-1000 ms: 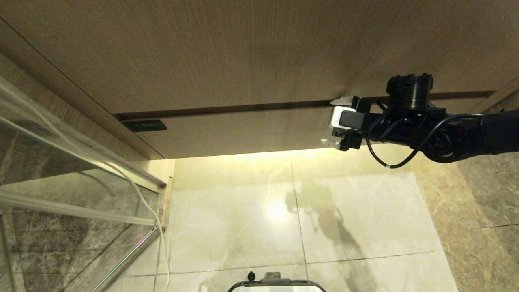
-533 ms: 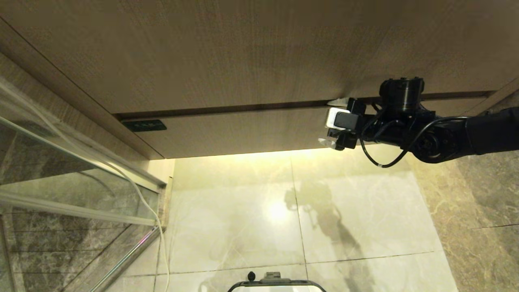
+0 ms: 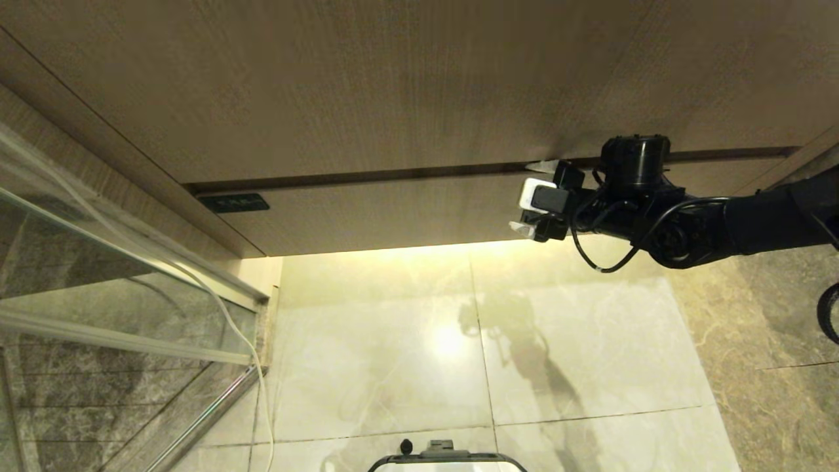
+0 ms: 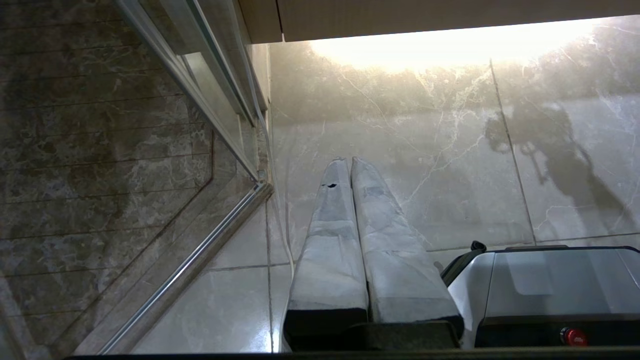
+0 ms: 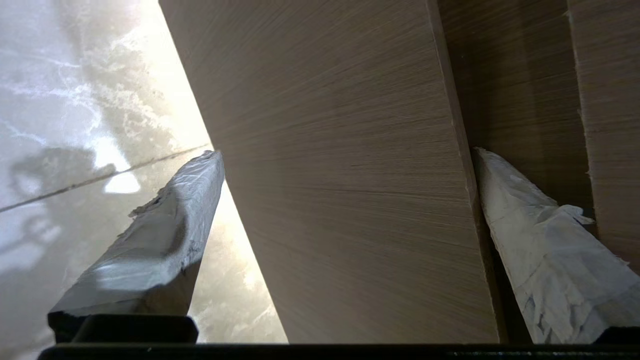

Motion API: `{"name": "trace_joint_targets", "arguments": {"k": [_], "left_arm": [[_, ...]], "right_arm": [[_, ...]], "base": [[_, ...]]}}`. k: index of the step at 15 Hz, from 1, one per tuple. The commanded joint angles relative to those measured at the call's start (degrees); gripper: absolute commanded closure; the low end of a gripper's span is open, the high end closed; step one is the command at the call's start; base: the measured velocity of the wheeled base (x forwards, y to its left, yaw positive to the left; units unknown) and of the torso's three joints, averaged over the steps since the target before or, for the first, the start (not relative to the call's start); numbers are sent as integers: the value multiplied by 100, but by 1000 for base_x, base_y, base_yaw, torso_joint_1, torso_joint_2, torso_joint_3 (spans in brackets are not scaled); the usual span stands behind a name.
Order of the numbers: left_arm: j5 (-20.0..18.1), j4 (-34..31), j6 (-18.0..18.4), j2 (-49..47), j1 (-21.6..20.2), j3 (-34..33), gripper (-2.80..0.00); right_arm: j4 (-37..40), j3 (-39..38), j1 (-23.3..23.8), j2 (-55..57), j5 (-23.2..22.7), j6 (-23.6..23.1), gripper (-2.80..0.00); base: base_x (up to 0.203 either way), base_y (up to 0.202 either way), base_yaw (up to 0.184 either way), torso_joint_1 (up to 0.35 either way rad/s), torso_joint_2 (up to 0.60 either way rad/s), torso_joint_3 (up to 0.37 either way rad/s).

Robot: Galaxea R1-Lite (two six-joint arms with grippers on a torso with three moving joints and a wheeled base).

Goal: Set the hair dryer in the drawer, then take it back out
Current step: Pull open the drawer

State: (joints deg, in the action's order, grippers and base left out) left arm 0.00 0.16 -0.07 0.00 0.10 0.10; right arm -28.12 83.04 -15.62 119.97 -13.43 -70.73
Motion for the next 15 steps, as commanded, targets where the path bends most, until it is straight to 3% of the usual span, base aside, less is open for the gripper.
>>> {"name": "trace_joint_targets", "arguments": {"k": [1, 8, 15], "left_arm": [[0, 2, -1, -9, 3, -1, 0], [1, 2, -1, -9, -1, -1, 0], [9, 2, -1, -9, -1, -1, 0]], "right_arm": [[81, 1, -3, 123, -7, -37, -280], [1846, -60, 15, -168, -63, 287, -280], [2483, -458, 49, -601, -48, 394, -280]], "base": [[0, 0, 0, 0, 0, 0], [0, 0, 0, 0, 0, 0], [0, 0, 0, 0, 0, 0]]}}
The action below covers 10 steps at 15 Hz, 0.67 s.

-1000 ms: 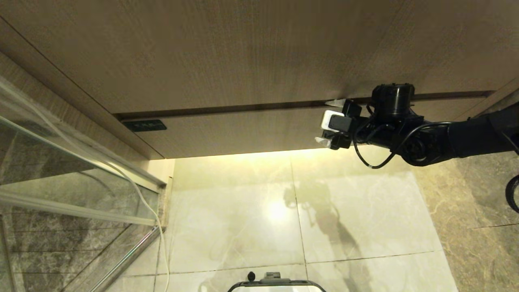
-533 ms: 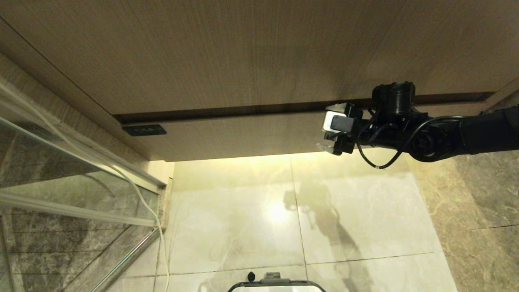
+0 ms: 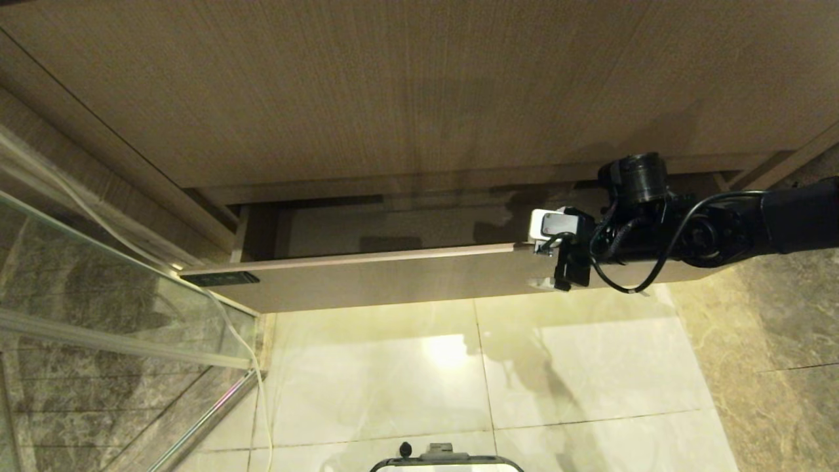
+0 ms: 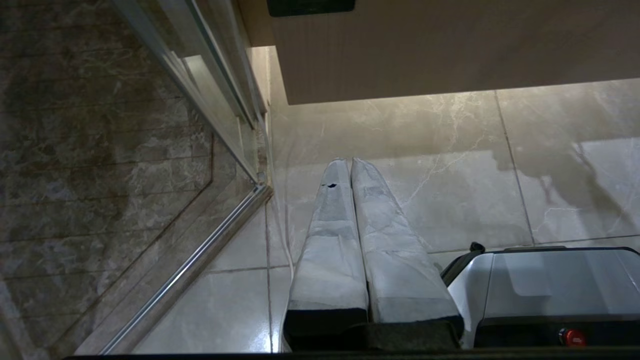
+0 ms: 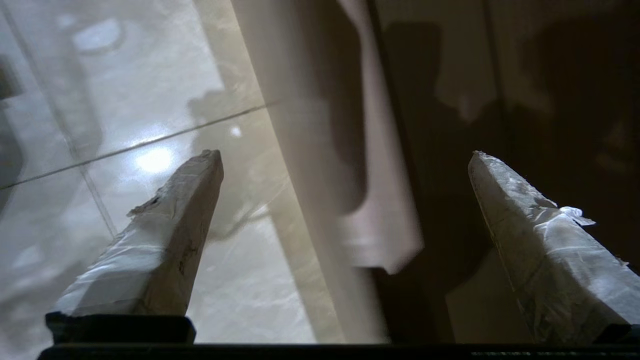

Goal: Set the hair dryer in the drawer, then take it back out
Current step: Pull open the drawer

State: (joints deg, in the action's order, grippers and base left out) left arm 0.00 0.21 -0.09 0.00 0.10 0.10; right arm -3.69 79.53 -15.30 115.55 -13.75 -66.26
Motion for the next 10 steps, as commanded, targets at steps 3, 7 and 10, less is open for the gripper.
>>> {"name": "trace_joint_targets", "arguments": {"k": [3, 7, 10], "left_arm": [[0, -3, 1, -9, -1, -1, 0], [1, -3, 1, -9, -1, -1, 0], [4, -3, 1, -9, 7, -1, 0]], "right_arm": [[1302, -224, 128, -639, -73, 35, -280], [3025, -394, 300, -1760, -360, 223, -280], [3951, -456, 463, -2637, -741, 910, -280]], "base": [[0, 0, 0, 0, 0, 0], [0, 0, 0, 0, 0, 0], [0, 0, 0, 0, 0, 0]]}}
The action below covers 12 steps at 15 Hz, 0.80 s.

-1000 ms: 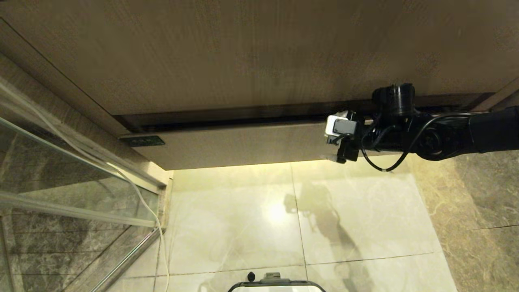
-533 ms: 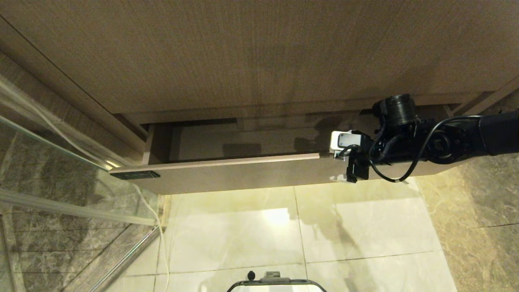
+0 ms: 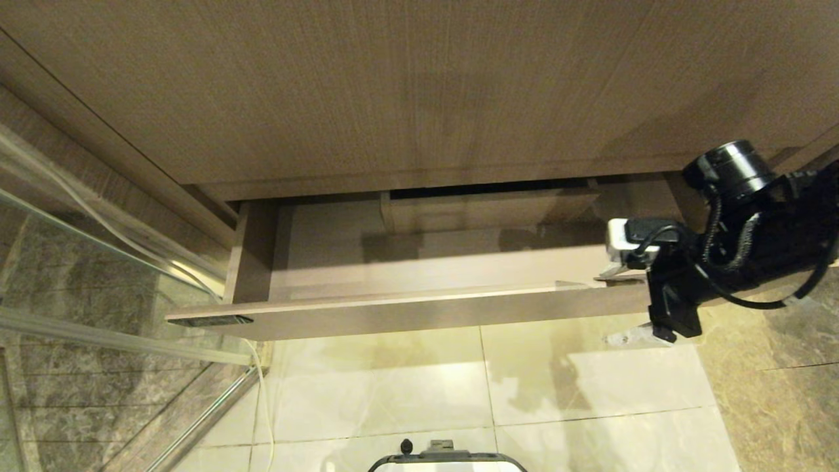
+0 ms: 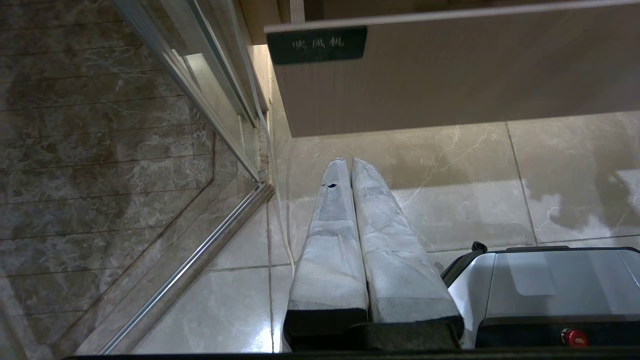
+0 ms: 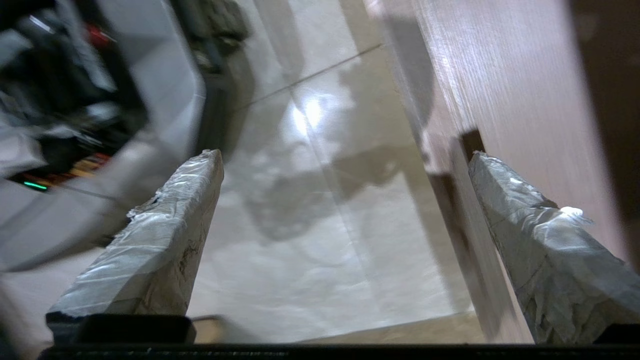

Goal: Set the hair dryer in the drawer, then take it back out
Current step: Pull open the drawer

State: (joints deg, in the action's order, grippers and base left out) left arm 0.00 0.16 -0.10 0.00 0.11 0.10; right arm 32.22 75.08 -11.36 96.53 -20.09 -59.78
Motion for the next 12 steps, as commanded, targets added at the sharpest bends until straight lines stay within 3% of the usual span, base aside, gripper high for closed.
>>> {"name": "trace_joint_targets", "arguments": {"k": [1, 4, 7, 8, 12], "left_arm": [[0, 2, 1, -9, -2, -1, 0], [0, 2, 1, 0, -2, -1, 0], [0, 2, 1, -9, -2, -1, 0], [4, 2, 1, -8, -2, -1, 0], [1, 2, 1, -9, -2, -1, 0]], "right_arm": [[593, 23, 127, -1014, -185, 684, -280], [1044, -24, 202, -1840, -241, 1709, -280], [1510, -72, 246, -2380, -270, 2321, -280], [1613, -61, 269, -2531, -282, 2320, 0], [2237, -27, 310, -2761, -260, 2331, 0]], "base": [[0, 0, 0, 0, 0, 0], [0, 0, 0, 0, 0, 0], [0, 0, 0, 0, 0, 0], [0, 0, 0, 0, 0, 0], [0, 0, 0, 0, 0, 0]]}}
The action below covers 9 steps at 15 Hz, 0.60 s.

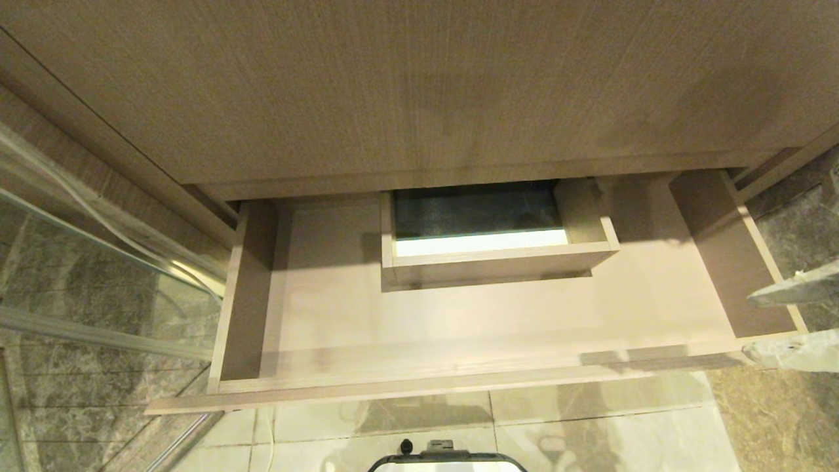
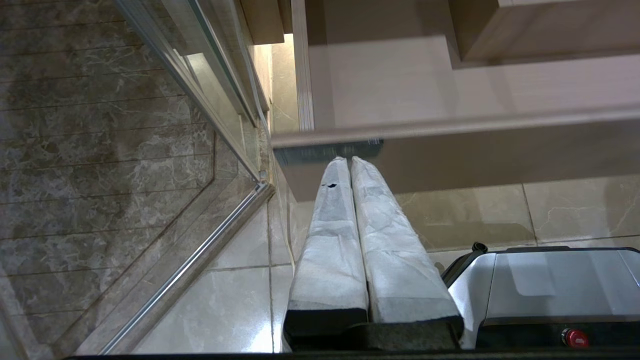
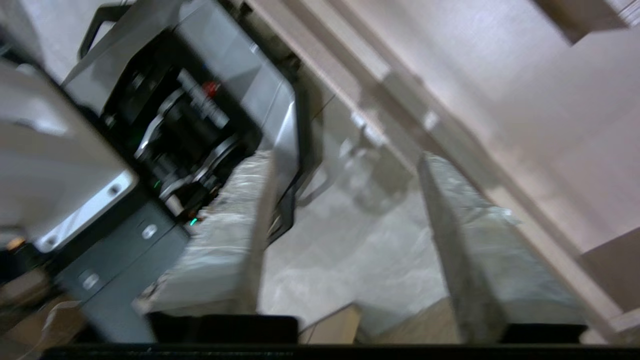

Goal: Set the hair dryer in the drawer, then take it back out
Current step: Pull open the drawer

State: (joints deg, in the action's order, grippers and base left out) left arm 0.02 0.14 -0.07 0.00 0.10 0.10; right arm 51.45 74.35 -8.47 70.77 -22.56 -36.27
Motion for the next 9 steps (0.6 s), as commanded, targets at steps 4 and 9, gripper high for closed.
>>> {"name": "trace_joint_targets", "arguments": {"k": [4, 9], "left_arm": [[1, 3, -1, -9, -1, -1, 0], [-2, 3, -1, -9, -1, -1, 0]], "right_arm": [[450, 94, 518, -443, 10, 377, 0], [465, -63, 857, -882, 204, 1249, 0]], "base": [[0, 0, 0, 0, 0, 0], [0, 0, 0, 0, 0, 0]]}}
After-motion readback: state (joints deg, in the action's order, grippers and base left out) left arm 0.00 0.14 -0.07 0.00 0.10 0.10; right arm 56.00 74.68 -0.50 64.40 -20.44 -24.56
